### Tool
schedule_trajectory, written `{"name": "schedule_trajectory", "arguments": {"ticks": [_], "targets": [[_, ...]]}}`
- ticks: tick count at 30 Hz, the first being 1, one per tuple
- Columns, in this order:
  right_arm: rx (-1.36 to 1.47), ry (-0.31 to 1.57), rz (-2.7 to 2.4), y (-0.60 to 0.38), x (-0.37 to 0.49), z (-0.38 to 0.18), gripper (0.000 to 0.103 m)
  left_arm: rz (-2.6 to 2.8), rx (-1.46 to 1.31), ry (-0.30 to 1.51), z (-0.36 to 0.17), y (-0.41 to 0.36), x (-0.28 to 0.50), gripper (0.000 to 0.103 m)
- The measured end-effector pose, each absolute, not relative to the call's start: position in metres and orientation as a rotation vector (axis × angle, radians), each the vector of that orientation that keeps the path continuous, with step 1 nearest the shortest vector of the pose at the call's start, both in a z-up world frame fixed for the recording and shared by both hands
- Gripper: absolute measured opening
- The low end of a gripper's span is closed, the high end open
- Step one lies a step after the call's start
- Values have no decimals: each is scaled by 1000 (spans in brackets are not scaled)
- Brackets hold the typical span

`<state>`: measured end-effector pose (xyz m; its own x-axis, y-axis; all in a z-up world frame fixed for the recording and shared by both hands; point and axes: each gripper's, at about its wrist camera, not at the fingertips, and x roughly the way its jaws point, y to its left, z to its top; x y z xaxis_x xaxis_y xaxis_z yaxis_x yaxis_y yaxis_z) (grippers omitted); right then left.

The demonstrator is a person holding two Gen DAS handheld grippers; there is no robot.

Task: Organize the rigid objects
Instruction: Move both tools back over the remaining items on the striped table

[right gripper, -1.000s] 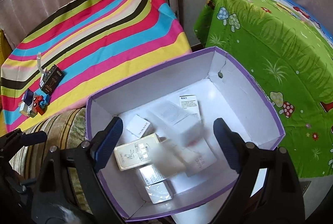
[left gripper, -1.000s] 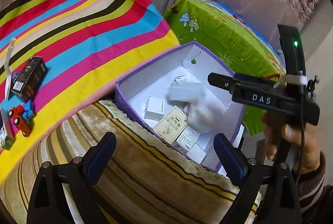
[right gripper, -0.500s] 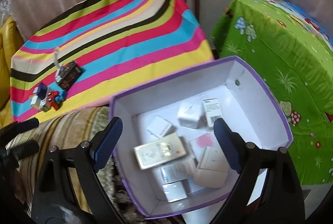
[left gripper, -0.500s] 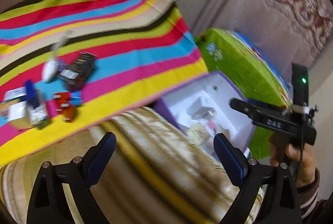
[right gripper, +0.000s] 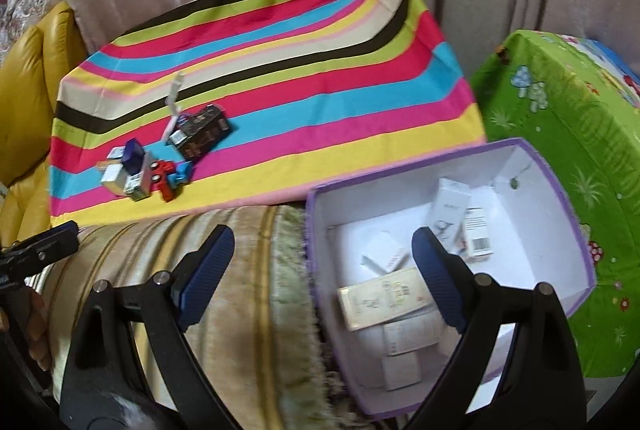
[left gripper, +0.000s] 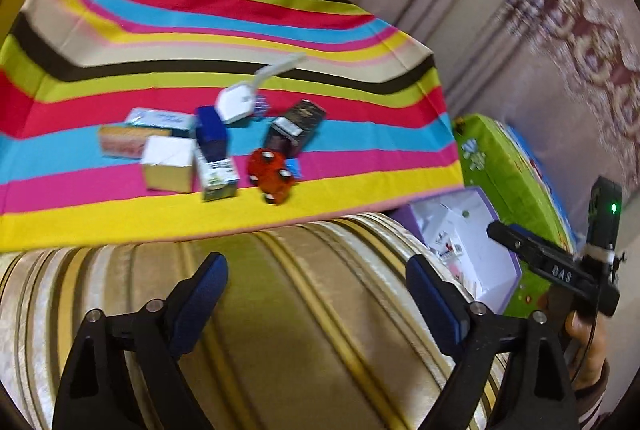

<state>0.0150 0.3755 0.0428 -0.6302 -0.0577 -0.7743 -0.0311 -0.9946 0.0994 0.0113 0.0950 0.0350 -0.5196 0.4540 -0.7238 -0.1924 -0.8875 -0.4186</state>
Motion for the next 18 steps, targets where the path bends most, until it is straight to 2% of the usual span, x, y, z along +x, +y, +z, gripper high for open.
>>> {"name": "schedule_trajectory", "arguments": {"ticks": [5, 9, 18], "targets": [[1339, -104, -2758, 346, 11, 41, 92, 2462, -1264, -488, 33, 68, 9, 88], [1343, -73, -2712, 327, 6, 36, 92, 2495, -1284, -525, 30, 48, 3, 79], [1381, -7, -2632, 293, -11, 25, 92, 2520, -1362, -520, 17, 30, -18, 70]]}}
